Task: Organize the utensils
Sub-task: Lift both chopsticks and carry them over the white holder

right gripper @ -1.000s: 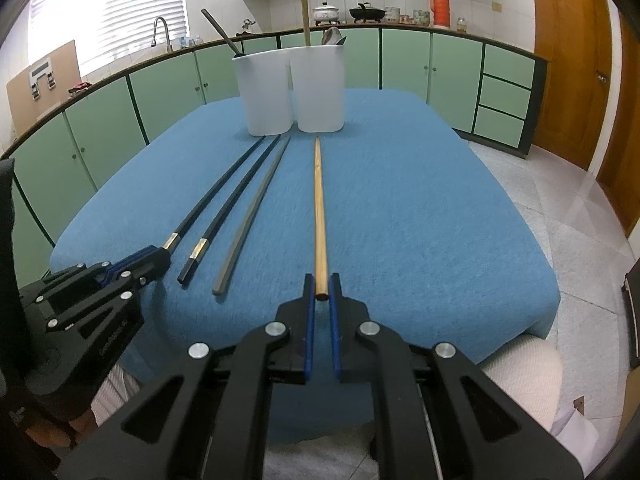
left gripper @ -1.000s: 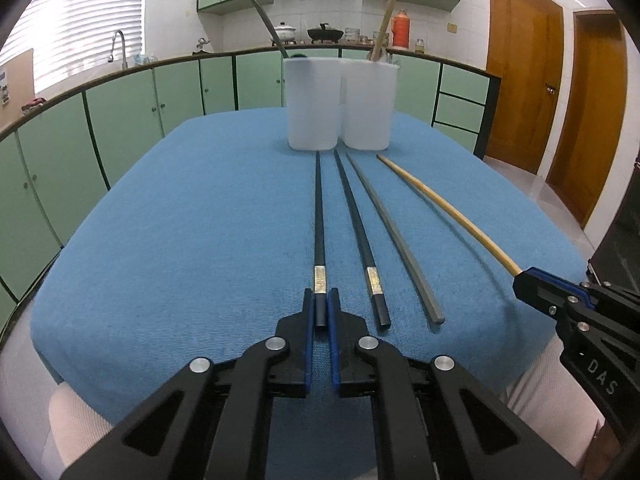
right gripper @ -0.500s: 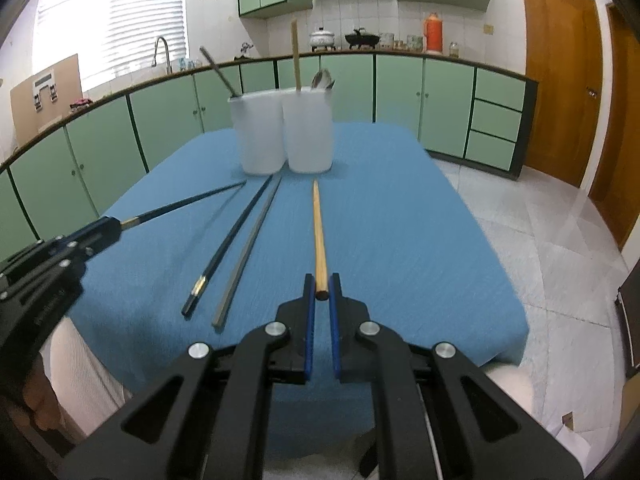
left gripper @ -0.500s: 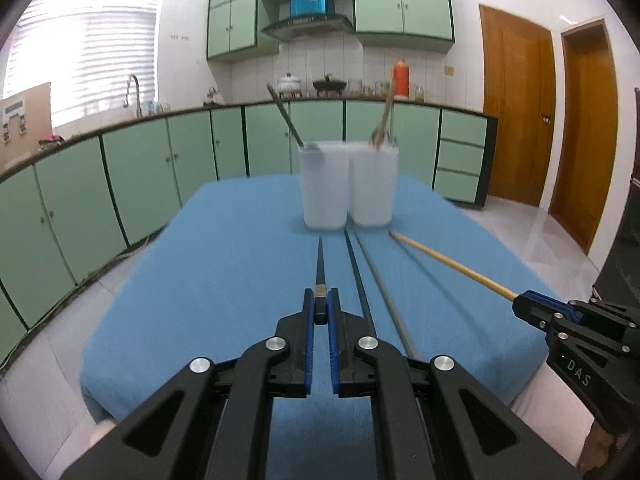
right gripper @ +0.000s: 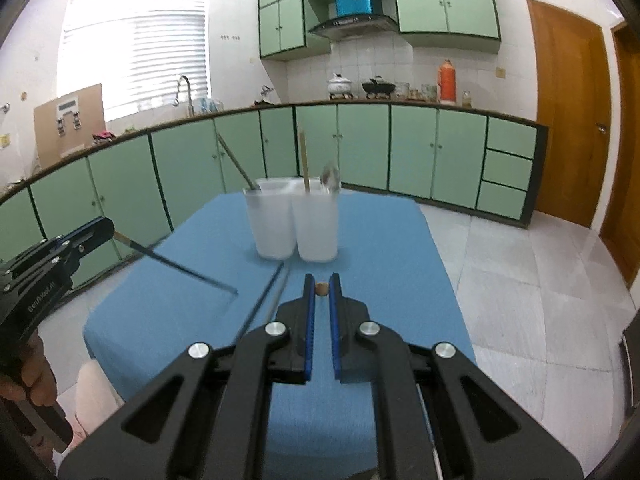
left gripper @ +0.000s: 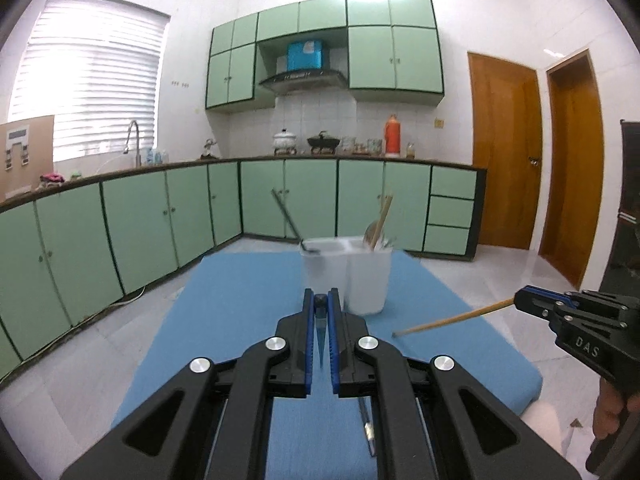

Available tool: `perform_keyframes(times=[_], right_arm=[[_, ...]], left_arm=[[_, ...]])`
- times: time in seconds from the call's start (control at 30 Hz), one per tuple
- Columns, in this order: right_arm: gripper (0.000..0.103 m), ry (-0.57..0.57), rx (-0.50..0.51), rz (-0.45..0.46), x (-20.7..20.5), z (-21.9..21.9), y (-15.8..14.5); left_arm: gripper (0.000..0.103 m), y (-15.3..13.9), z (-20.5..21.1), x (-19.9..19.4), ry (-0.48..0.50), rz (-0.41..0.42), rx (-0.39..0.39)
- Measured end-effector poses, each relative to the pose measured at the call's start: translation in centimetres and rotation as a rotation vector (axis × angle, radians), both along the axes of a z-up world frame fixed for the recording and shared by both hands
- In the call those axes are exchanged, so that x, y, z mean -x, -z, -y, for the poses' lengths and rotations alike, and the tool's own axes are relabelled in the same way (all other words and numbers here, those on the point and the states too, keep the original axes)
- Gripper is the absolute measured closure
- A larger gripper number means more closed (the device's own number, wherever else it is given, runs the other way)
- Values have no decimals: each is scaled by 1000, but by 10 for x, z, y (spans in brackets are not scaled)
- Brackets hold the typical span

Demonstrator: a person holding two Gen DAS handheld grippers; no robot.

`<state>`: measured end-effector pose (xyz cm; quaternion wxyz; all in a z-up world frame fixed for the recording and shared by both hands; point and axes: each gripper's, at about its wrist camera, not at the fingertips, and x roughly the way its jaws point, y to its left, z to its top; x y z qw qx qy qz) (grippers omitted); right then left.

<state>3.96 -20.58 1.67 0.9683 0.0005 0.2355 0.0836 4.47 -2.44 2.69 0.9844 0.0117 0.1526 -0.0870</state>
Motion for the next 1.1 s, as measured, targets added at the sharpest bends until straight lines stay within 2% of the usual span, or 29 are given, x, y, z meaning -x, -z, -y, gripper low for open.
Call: perform_keyframes(times=[0.4,0.67,0.8,1.1], right_arm=[[97,-94,-37,11,-37,11,-60],[97,-149,-30,7,-62,12,-87],[97,-152,-17,45,-74,15,-114],[97,-100,46,182,-111,20,-190]], left_arm=[[97,-32,3,-28,54,9,40],[97,-52,-2,-44,76,30,57],[97,-70,-4,-49,80,65,59],[97,-139,4,-83,76,212,74]])
